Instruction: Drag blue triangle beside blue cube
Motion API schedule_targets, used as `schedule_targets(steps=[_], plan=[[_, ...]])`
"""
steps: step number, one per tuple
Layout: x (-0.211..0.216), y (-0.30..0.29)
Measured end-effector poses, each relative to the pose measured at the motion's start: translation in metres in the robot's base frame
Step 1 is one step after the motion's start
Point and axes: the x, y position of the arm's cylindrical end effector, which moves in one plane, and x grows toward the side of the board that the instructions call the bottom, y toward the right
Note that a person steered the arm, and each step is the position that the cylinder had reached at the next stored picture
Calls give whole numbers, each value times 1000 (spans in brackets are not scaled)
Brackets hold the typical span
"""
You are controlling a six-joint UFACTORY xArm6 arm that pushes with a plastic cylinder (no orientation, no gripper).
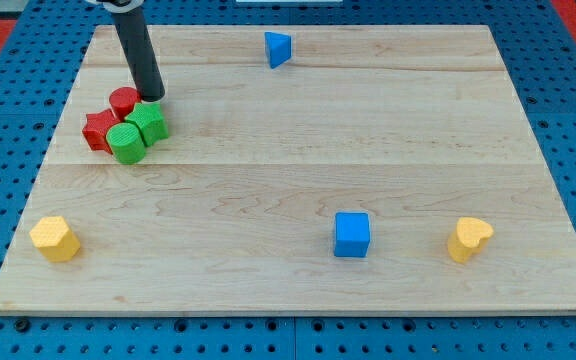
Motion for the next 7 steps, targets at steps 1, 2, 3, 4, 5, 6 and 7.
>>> schedule_targets(steps=[1, 2, 3, 4, 5, 6, 7], plan=[[-47, 56], [-76, 140], [-100, 109], [-117, 114], [-116, 185], [-91, 210], [-67, 187]])
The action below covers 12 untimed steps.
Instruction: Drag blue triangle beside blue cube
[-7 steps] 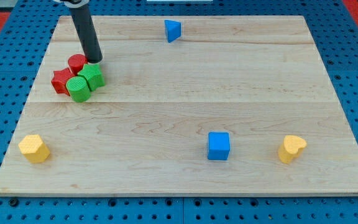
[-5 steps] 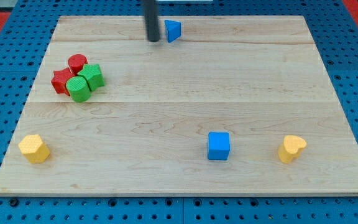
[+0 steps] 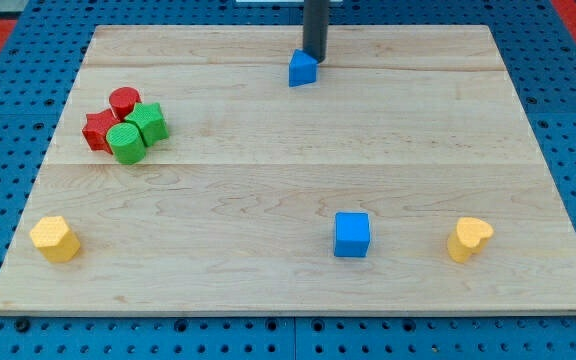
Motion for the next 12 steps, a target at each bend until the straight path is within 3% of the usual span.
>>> schedule_targets(steps=[1, 3, 4, 6, 7, 8, 11, 12], plan=[[0, -37], [53, -40], [55, -3], [104, 17], [91, 30], [104, 71], [221, 79], [233, 77]])
